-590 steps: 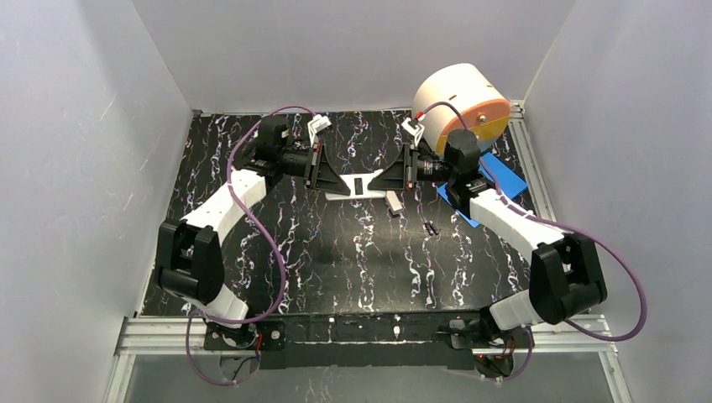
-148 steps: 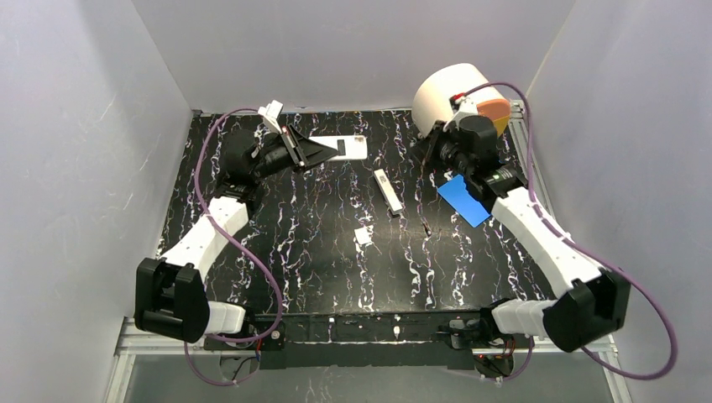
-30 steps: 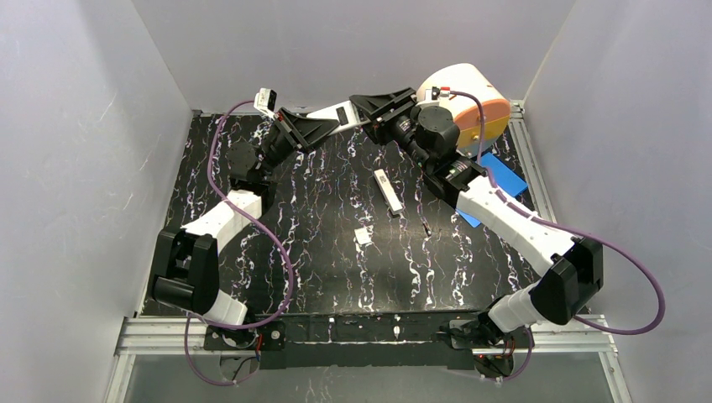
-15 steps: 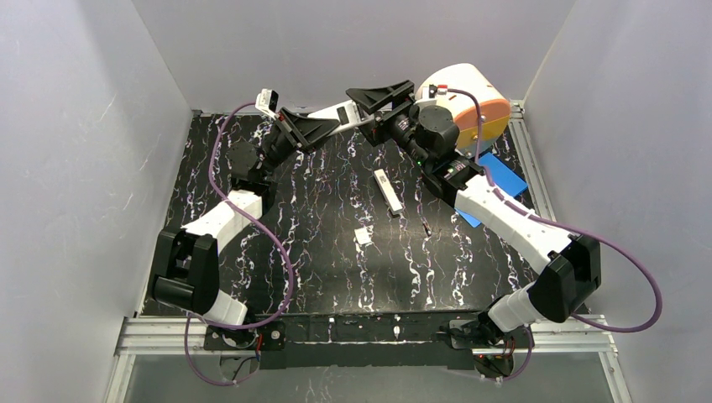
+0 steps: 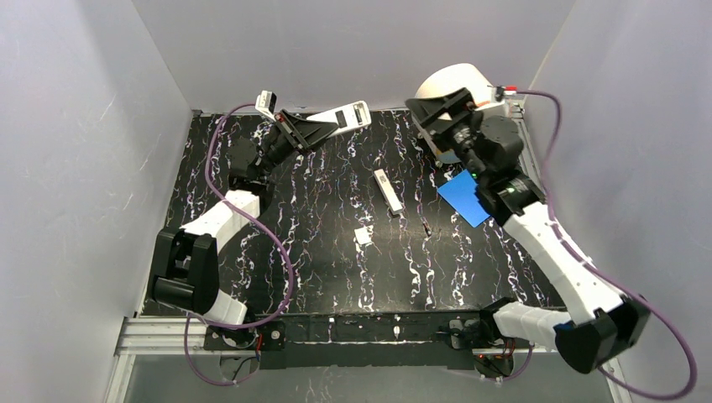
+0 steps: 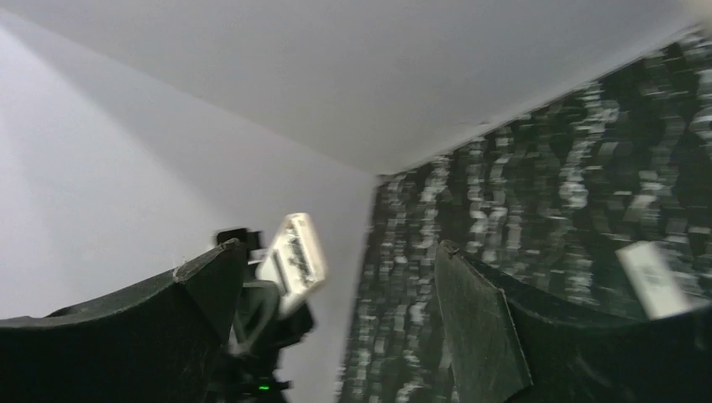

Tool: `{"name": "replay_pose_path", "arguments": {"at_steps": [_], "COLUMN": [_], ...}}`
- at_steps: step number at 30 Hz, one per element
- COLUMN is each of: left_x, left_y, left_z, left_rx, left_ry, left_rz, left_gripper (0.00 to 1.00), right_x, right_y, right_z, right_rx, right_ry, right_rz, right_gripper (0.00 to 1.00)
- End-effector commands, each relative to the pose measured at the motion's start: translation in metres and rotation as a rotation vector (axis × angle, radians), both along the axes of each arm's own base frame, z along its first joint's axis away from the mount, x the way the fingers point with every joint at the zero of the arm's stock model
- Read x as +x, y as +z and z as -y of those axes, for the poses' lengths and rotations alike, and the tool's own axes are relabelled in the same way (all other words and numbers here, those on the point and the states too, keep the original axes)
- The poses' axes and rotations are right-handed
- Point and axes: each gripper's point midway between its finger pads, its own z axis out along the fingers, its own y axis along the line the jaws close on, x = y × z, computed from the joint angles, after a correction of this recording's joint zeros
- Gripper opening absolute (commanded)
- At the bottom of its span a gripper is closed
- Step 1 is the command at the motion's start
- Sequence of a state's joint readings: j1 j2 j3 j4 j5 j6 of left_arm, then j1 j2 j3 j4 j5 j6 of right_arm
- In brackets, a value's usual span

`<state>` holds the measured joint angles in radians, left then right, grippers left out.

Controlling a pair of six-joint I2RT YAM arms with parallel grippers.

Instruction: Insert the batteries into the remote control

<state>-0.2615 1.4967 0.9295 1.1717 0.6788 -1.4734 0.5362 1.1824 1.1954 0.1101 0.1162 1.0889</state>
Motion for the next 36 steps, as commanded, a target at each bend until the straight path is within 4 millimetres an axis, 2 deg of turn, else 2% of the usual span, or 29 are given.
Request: {"name": "replay_pose_path", "arguments": {"at_steps": [1, 5, 9, 12, 15, 18, 22, 27, 29, 36], "left_x": [-0.004, 0.0, -0.003, -0.006, -0.008, -0.01, -0.01, -0.011, -0.012, -0.012], "left_y": [-0.004, -0.024, -0.033, -0.037, -0.038, -0.035, -0.029, -0.029, -0.03, -0.033], "left_z": [-0.014, -0.023, -0.023, -0.023, -0.023, -0.023, -0.023, -0.022, -0.022, -0.022], "left_rx": [0.063, 0.084, 0.123, 0.14, 0.144, 0.131, 0.119, 0.121, 0.122, 0.124], "left_ry": [0.04, 0.057, 0.051, 0.051, 0.046, 0.042, 0.035, 0.025, 0.026, 0.023], "left_rz": [0.052, 0.008, -0.002, -0.007, -0.014, -0.027, -0.024, -0.025, -0.026, -0.032], "left_gripper": [0.0, 0.0, 0.0, 0.0, 0.0, 0.0, 0.0, 0.0, 0.0, 0.0], "right_x": [-0.007, -0.029, -0.049, -0.062, -0.069, -0.07, -0.067, -0.067, -0.067, -0.057], "right_y": [-0.083, -0.171, -0.243, -0.285, -0.314, -0.335, -0.35, -0.371, -0.378, -0.393], "right_z": [0.065, 0.079, 0.088, 0.098, 0.089, 0.088, 0.096, 0.095, 0.094, 0.095], "right_rx": [-0.465, -0.711, -0.941, -1.059, -1.114, -1.138, -1.183, -1.221, -1.227, -1.277], "right_ry": [-0.113, 0.011, 0.17, 0.242, 0.321, 0.34, 0.313, 0.369, 0.384, 0.396], "right_rz": [-0.18, -0.384, -0.54, -0.655, -0.691, -0.728, -0.762, -0.802, -0.816, -0.801], "right_gripper": [0.87, 0.81, 0.77, 0.71, 0.68, 0.67, 0.63, 0.45, 0.42, 0.41]}}
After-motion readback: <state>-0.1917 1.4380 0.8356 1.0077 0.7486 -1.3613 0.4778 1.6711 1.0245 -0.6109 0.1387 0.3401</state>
